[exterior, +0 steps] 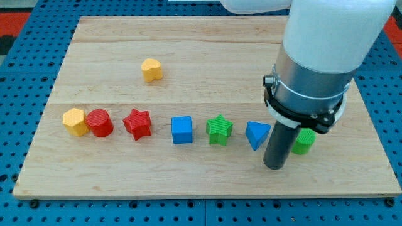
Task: Point at the blue triangle
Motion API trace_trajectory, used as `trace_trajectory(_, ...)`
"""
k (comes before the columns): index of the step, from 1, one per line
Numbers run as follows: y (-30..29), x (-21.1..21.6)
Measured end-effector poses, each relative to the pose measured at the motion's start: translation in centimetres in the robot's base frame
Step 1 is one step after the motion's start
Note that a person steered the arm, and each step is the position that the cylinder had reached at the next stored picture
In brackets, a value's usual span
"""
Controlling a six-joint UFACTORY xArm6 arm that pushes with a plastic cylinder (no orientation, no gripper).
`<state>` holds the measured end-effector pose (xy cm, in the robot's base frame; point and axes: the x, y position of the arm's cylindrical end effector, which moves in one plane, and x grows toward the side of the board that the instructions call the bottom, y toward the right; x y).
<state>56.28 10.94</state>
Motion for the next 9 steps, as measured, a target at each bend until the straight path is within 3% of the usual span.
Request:
trace_trajectory(1, -0.1, -1.5)
trace_trajectory(3, -0.7, 0.8)
trace_trajectory(4, -3.1, 0.8)
trace_trajectory(9, -3.3, -0.9)
